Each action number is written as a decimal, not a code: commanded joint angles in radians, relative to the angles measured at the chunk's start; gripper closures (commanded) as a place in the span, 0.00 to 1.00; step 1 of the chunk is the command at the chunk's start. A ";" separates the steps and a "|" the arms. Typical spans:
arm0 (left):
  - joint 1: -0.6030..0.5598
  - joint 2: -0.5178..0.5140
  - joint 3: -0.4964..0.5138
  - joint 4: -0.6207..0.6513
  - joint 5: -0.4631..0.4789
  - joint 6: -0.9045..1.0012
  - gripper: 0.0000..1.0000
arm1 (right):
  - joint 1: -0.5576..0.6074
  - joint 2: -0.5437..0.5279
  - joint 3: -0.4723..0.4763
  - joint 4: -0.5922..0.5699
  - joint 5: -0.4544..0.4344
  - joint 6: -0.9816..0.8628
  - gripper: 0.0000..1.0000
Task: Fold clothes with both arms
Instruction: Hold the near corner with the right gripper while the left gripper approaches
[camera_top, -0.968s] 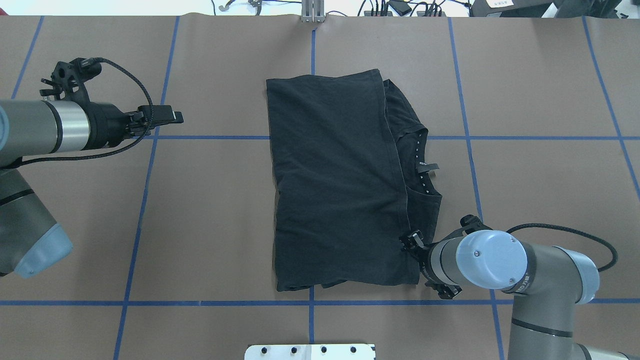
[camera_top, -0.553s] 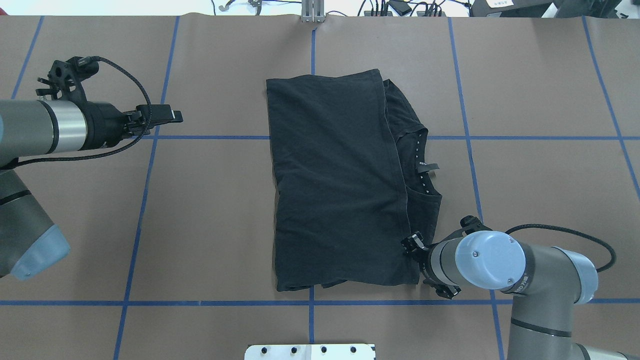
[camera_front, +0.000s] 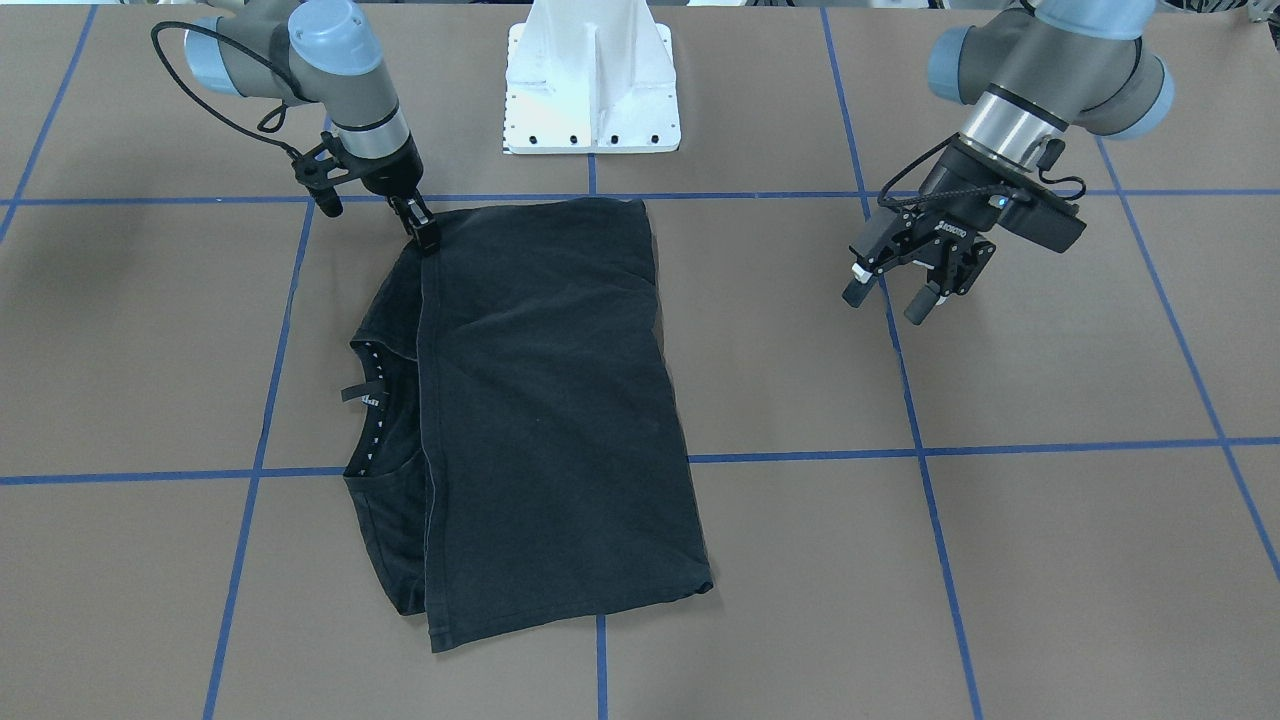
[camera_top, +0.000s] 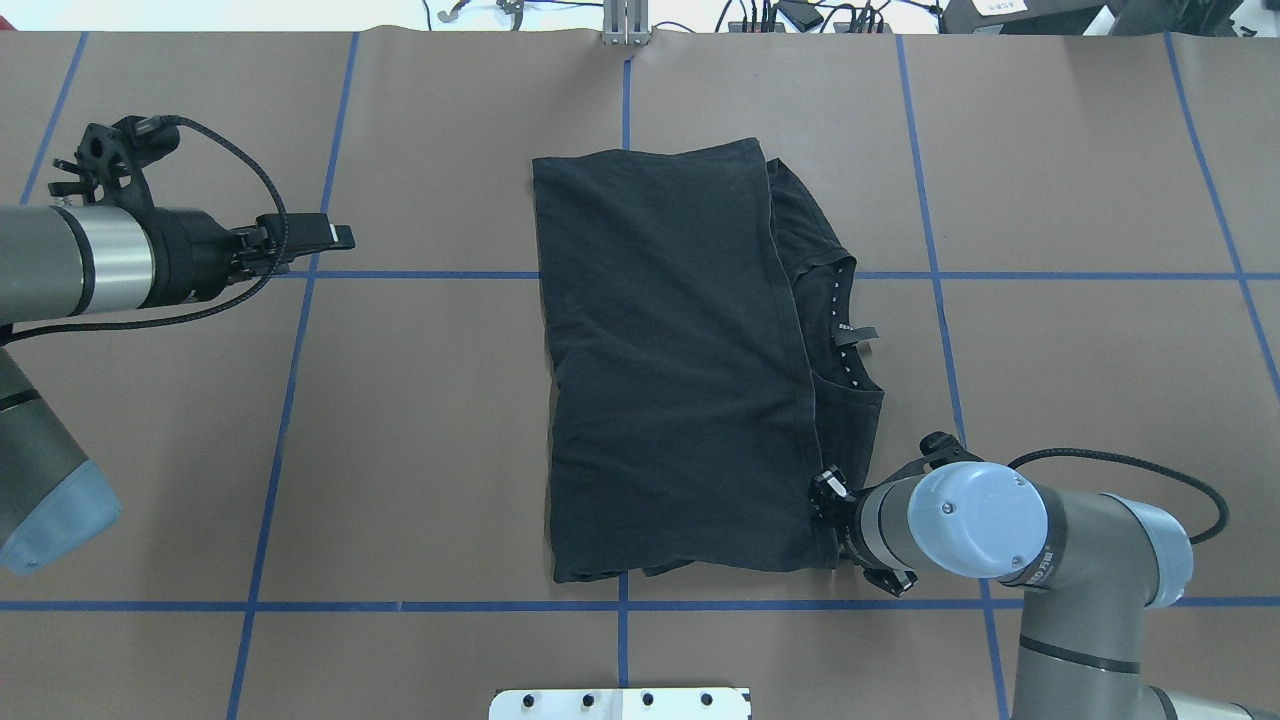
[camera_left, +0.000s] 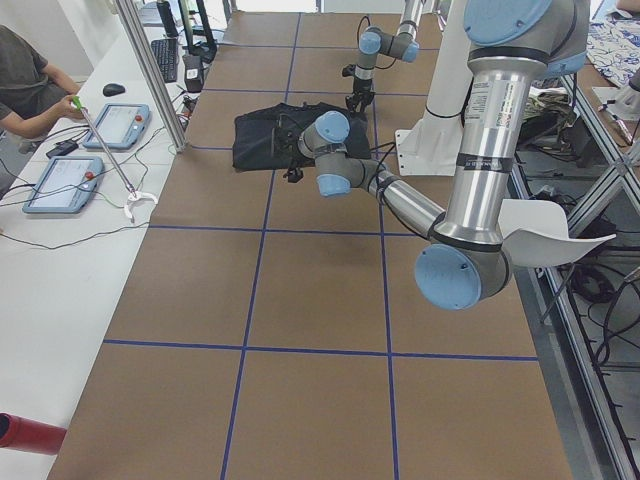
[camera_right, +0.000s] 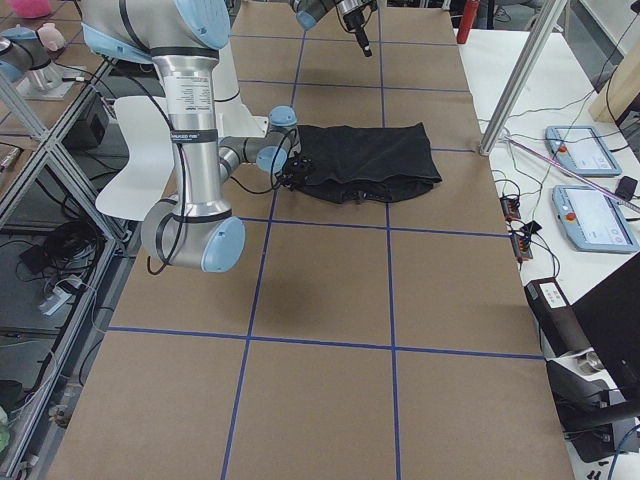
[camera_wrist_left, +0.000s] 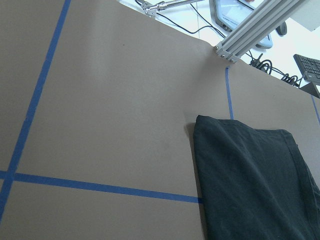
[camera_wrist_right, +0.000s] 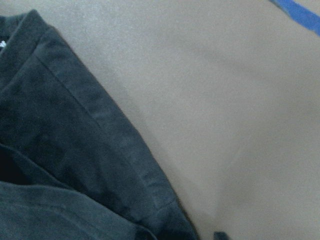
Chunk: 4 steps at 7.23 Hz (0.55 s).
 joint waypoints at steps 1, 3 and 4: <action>0.000 0.009 -0.010 0.000 0.000 0.000 0.00 | 0.001 -0.003 0.008 0.002 0.004 -0.009 1.00; -0.002 0.011 -0.016 0.003 -0.002 0.000 0.00 | 0.001 -0.004 0.011 0.002 0.010 -0.013 1.00; -0.002 0.011 -0.016 0.003 -0.002 0.000 0.00 | 0.001 -0.002 0.011 0.002 0.013 -0.013 1.00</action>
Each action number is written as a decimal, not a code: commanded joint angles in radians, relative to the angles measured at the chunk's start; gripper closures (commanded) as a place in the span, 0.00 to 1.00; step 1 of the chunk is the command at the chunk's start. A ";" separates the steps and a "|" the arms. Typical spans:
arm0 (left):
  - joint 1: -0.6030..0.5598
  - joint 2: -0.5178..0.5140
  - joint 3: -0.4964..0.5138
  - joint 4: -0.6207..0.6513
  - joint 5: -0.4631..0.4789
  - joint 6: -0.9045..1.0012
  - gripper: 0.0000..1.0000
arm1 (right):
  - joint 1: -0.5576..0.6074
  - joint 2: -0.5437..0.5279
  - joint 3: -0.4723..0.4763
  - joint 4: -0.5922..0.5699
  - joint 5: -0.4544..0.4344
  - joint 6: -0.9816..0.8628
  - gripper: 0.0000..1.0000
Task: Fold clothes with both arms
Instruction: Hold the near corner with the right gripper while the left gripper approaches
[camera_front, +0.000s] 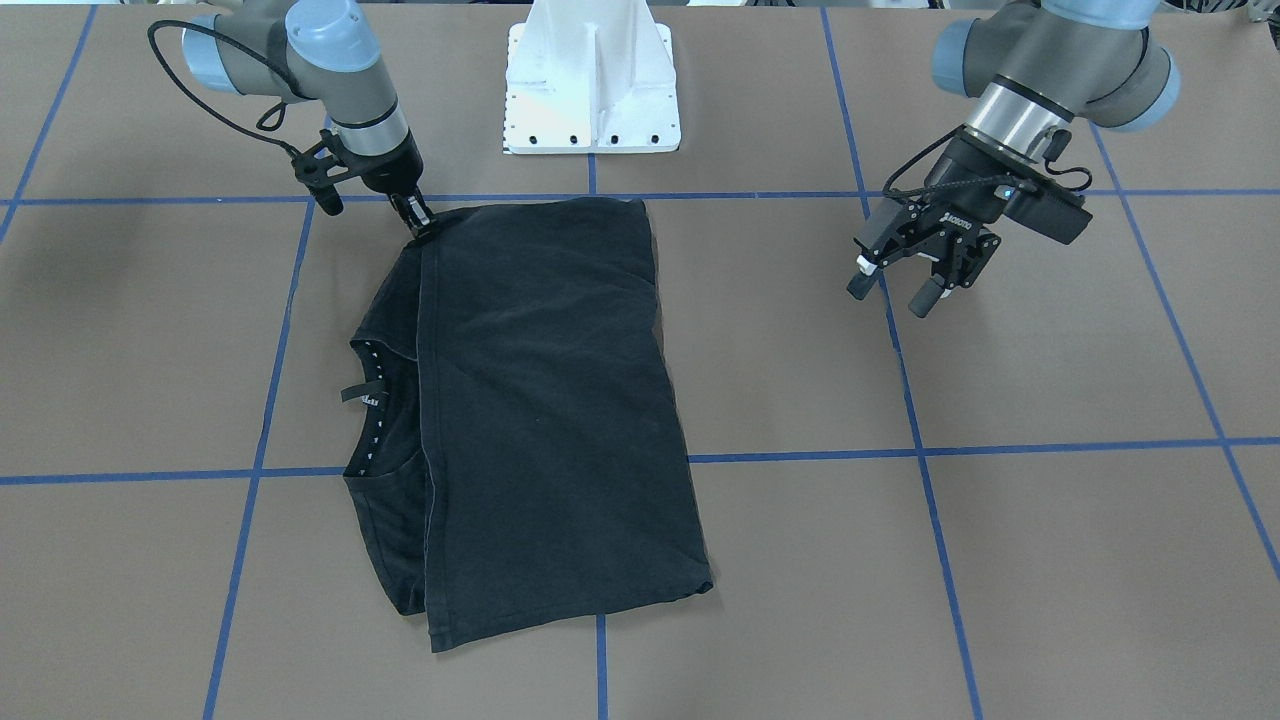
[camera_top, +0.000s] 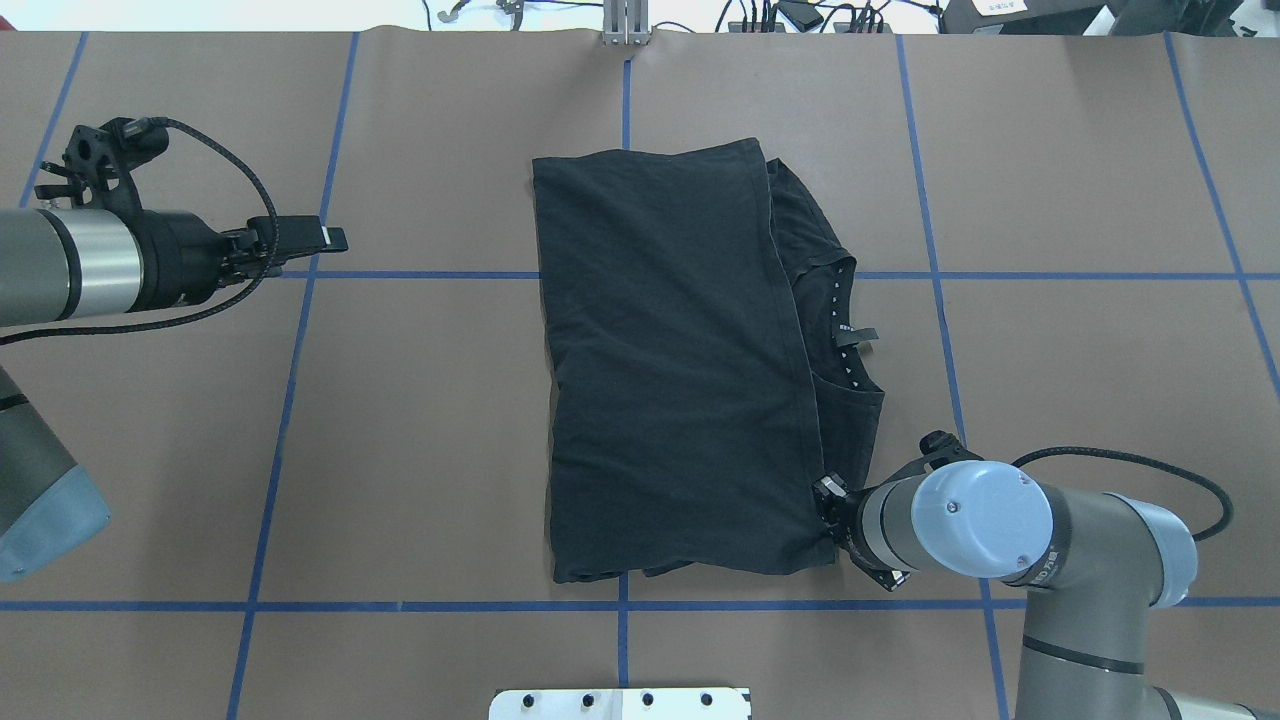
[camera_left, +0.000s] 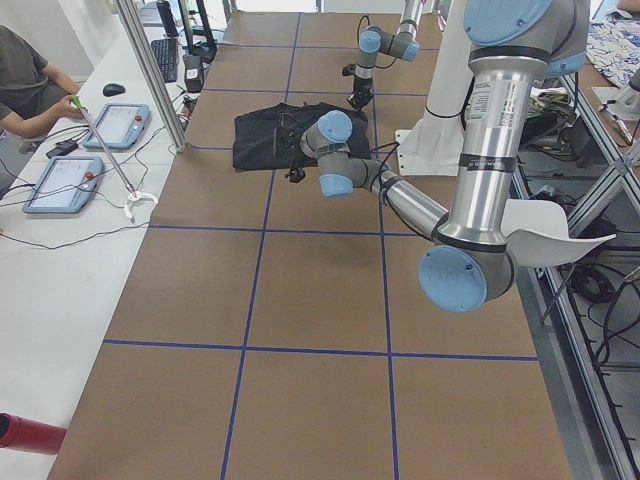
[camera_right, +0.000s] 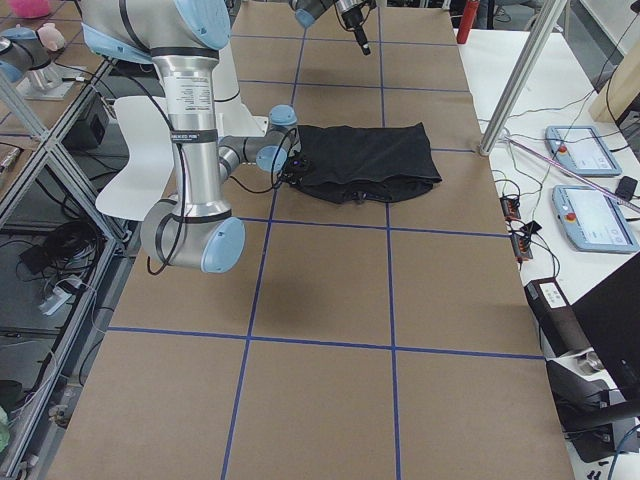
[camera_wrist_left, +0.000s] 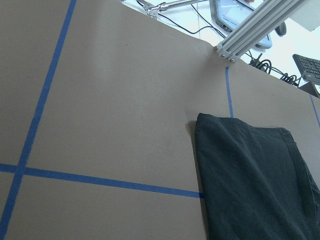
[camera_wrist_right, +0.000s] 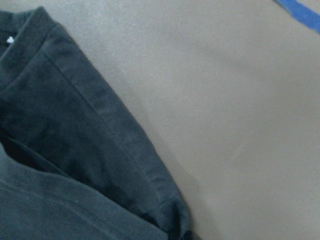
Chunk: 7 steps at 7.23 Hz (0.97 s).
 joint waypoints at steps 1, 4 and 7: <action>0.001 0.001 -0.001 0.001 0.000 0.000 0.00 | 0.005 0.001 0.026 0.000 0.016 -0.002 1.00; 0.027 -0.006 -0.009 -0.008 -0.002 -0.138 0.00 | 0.008 -0.030 0.061 -0.005 0.020 0.002 1.00; 0.388 -0.009 -0.095 -0.013 0.302 -0.516 0.00 | 0.005 -0.033 0.076 -0.011 0.035 0.002 1.00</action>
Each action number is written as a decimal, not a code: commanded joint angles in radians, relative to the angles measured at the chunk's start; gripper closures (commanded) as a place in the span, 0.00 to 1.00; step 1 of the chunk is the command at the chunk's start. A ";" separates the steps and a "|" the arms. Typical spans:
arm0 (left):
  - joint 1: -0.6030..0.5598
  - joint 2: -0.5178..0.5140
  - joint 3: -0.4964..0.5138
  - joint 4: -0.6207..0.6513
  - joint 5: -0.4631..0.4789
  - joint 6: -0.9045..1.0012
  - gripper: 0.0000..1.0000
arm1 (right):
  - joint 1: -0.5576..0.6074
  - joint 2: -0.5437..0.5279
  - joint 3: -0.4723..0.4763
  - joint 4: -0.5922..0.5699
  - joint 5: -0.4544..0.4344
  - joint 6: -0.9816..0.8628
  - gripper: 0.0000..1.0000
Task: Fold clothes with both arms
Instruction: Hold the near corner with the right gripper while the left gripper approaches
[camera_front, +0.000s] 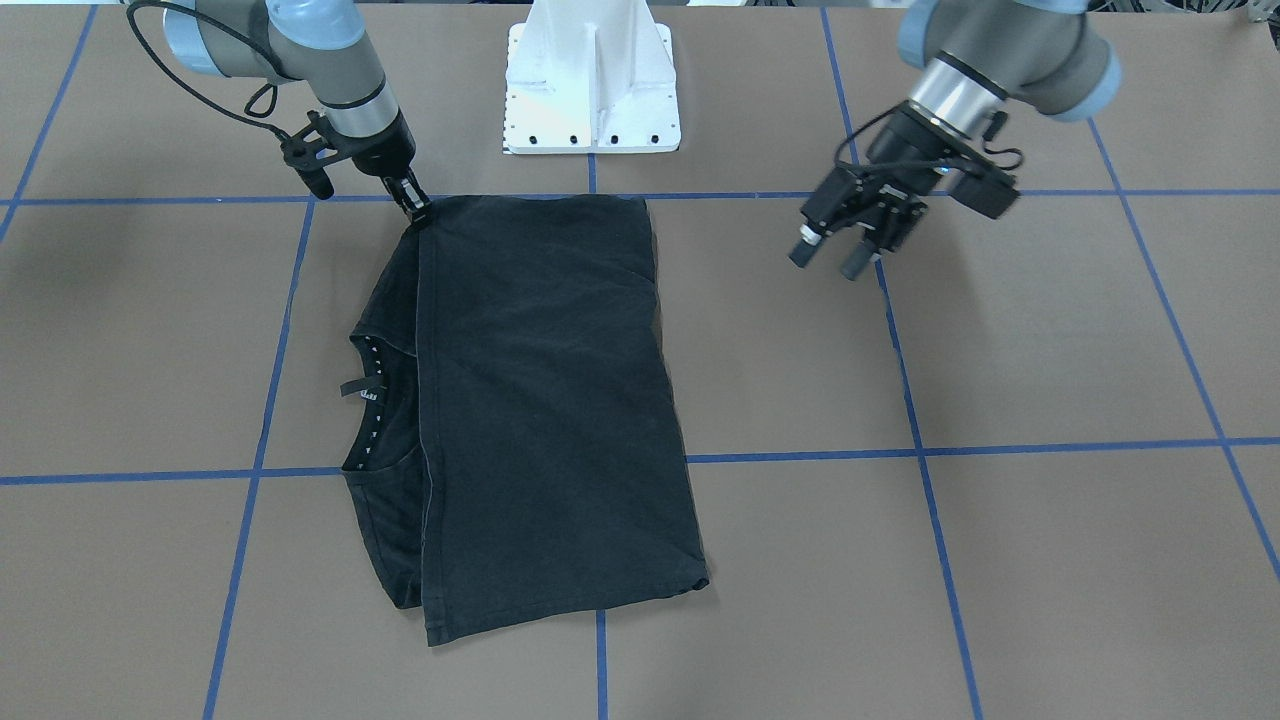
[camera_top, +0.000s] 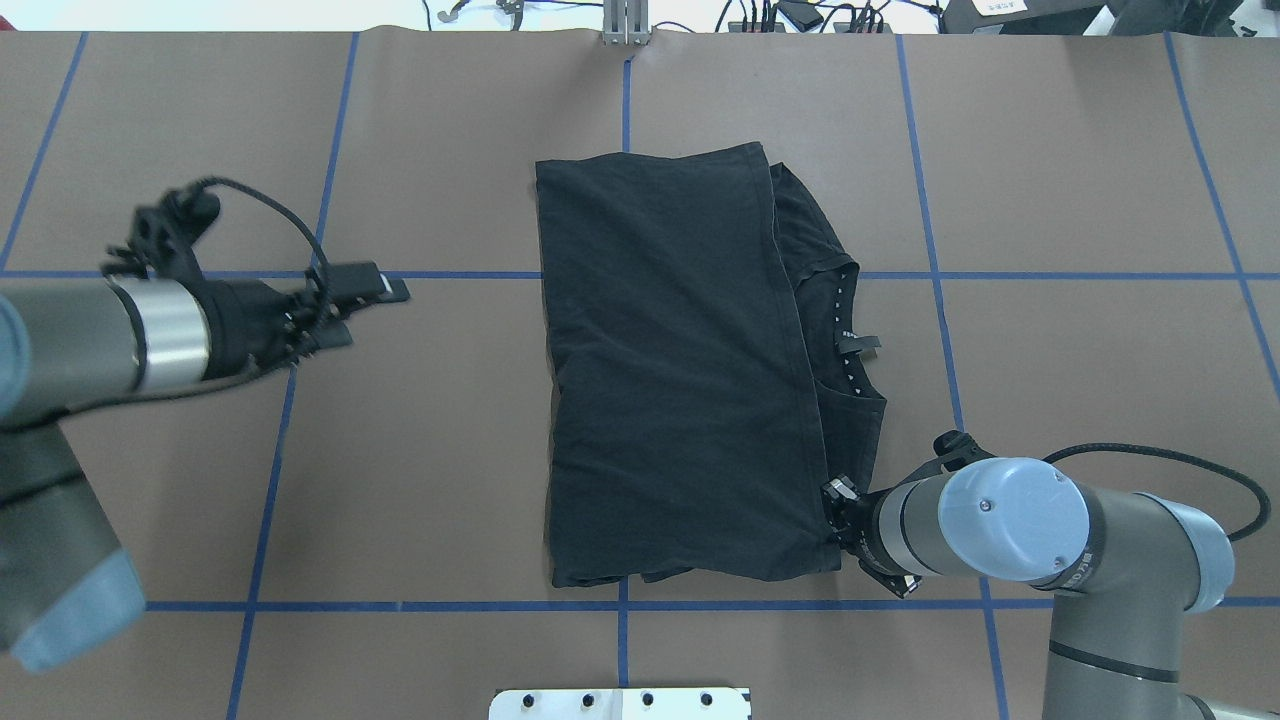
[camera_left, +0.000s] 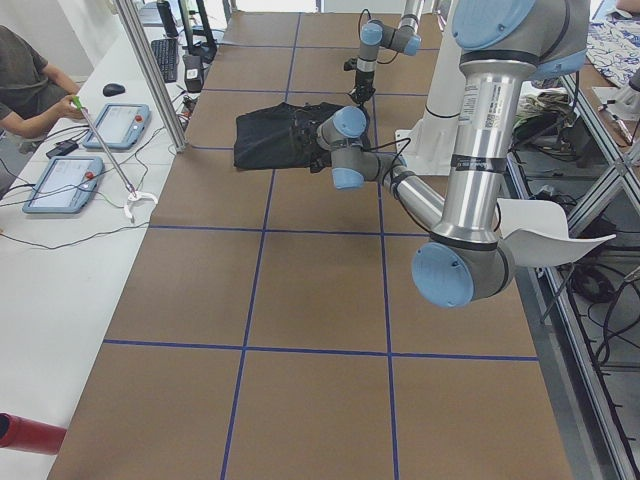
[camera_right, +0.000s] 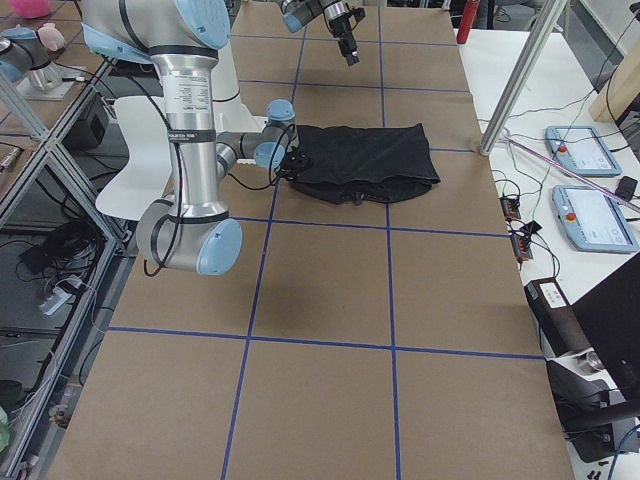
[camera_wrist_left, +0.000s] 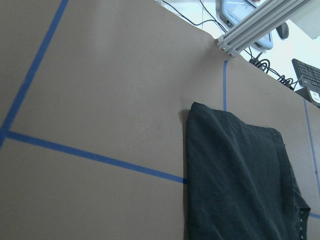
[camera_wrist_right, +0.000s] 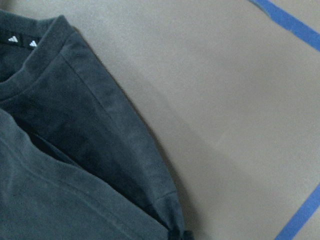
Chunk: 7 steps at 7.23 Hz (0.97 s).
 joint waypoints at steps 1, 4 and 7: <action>0.277 -0.002 -0.028 0.001 0.264 -0.257 0.01 | 0.001 -0.003 0.018 -0.004 0.013 0.002 1.00; 0.470 -0.079 0.046 0.007 0.389 -0.416 0.06 | 0.002 -0.012 0.041 -0.005 0.027 0.003 1.00; 0.479 -0.093 0.131 0.011 0.401 -0.398 0.10 | 0.002 -0.011 0.047 -0.007 0.027 0.003 1.00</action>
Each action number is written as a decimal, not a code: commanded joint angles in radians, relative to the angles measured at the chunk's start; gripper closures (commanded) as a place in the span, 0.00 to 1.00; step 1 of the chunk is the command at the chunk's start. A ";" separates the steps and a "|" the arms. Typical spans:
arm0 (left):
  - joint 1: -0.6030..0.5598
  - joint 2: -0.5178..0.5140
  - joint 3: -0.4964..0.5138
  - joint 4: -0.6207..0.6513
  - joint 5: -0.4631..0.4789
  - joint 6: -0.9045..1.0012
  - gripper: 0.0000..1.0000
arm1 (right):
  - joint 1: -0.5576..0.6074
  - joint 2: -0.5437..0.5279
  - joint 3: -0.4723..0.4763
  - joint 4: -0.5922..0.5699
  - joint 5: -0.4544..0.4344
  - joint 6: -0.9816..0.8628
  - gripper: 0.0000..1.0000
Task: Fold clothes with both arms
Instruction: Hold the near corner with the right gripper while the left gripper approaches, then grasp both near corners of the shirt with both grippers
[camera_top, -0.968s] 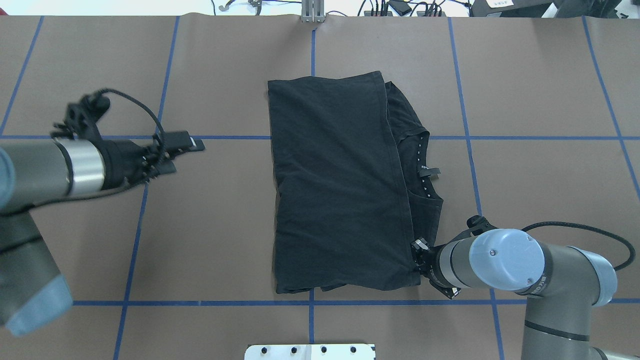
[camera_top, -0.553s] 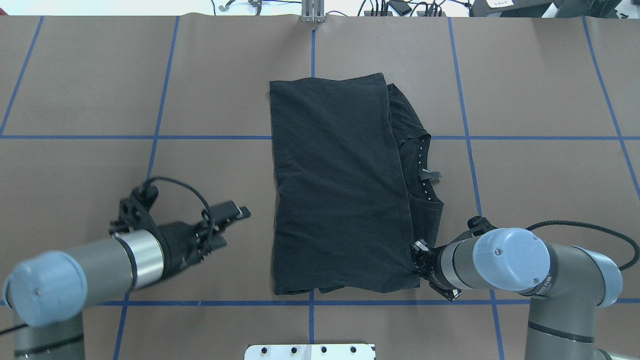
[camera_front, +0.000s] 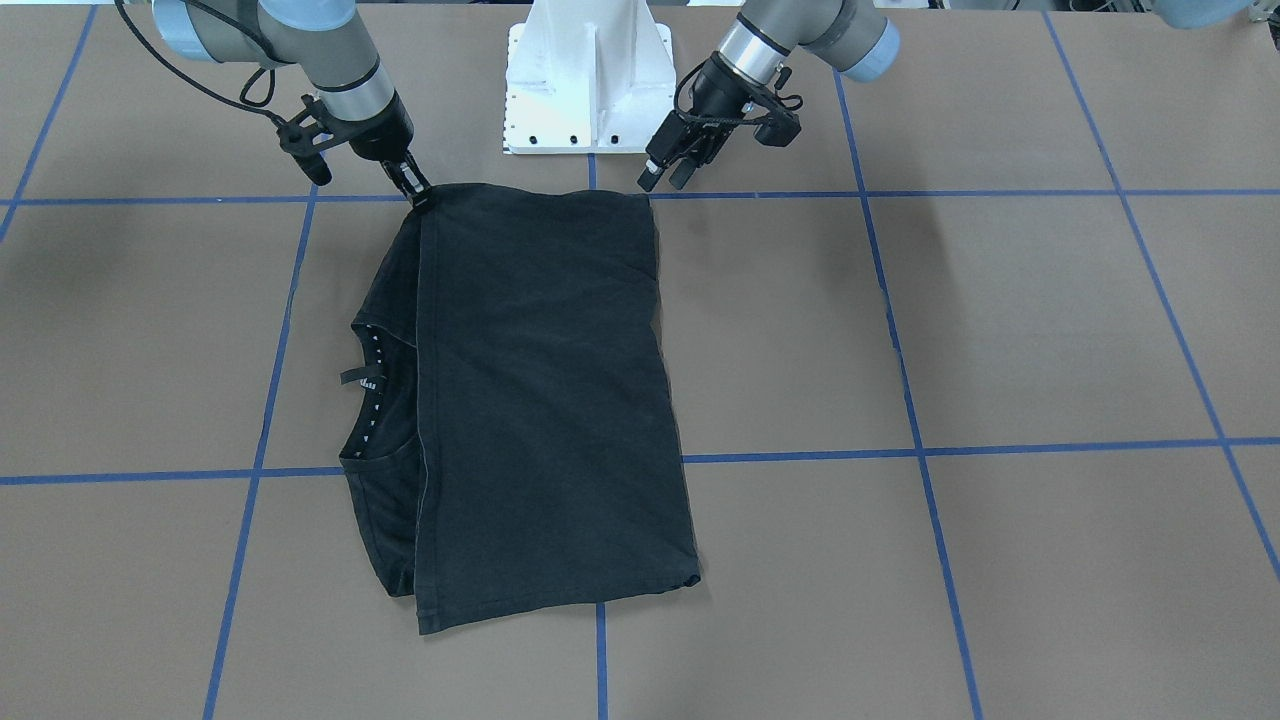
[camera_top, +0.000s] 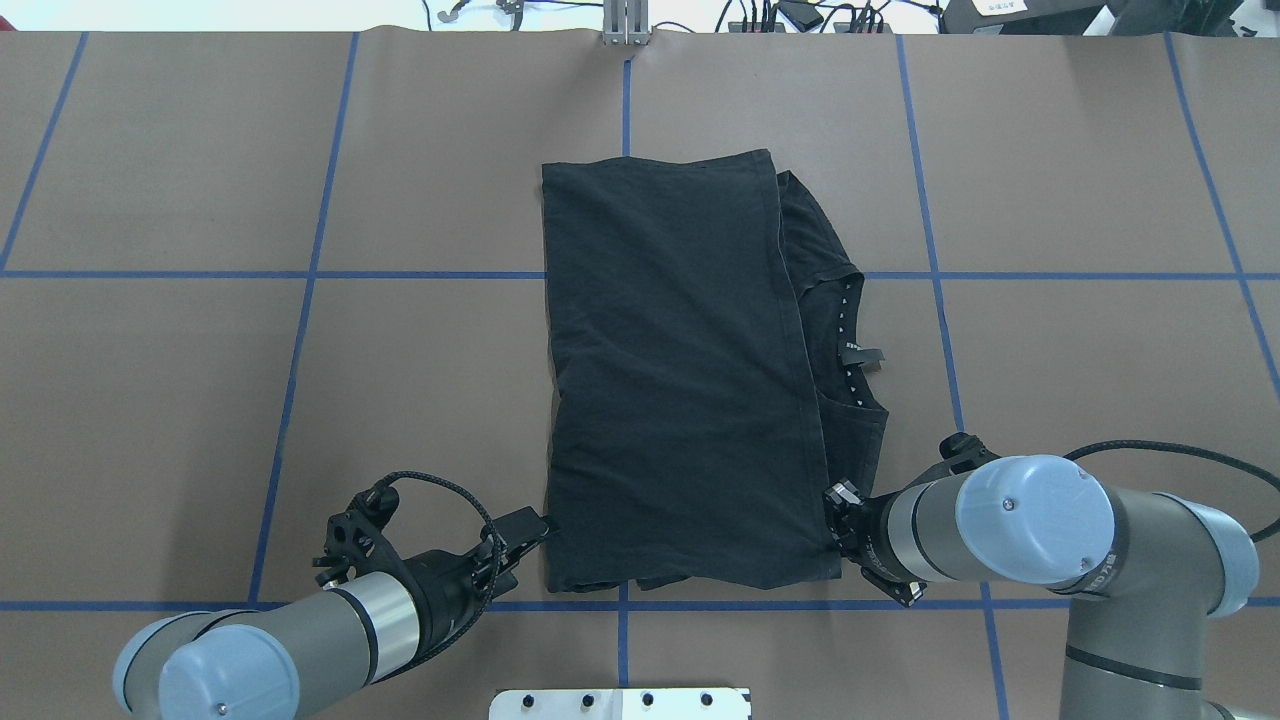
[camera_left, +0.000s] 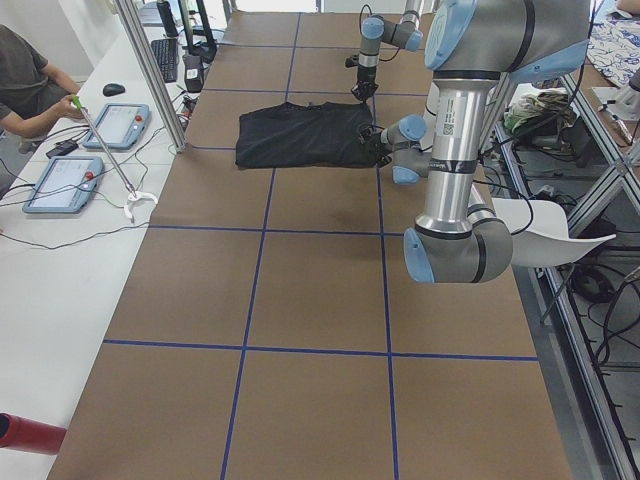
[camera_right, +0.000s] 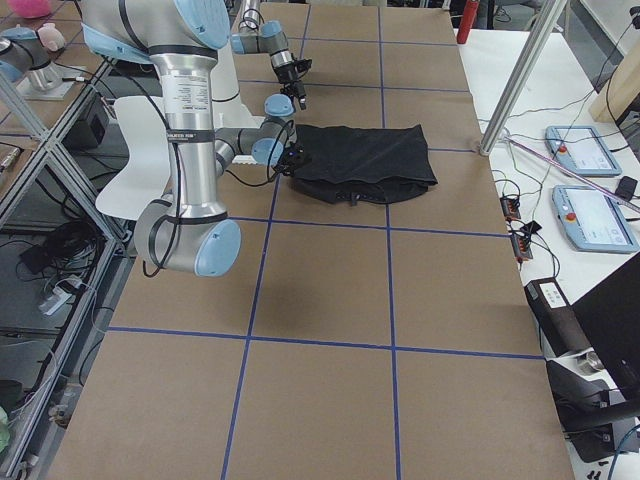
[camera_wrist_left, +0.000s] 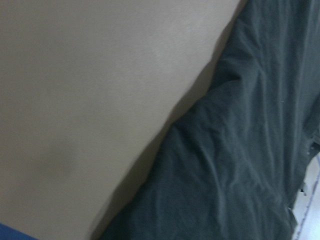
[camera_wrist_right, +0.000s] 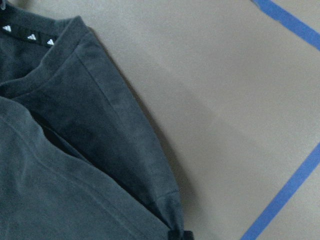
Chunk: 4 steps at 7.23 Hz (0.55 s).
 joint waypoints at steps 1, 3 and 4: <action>0.016 -0.007 0.031 0.019 0.011 0.006 0.10 | 0.000 -0.001 0.001 -0.001 0.000 0.000 1.00; 0.024 -0.068 0.069 0.060 0.011 0.006 0.13 | -0.001 0.001 0.001 -0.001 0.000 0.000 1.00; 0.023 -0.100 0.082 0.086 0.011 0.006 0.14 | 0.000 -0.001 0.001 -0.001 0.000 0.000 1.00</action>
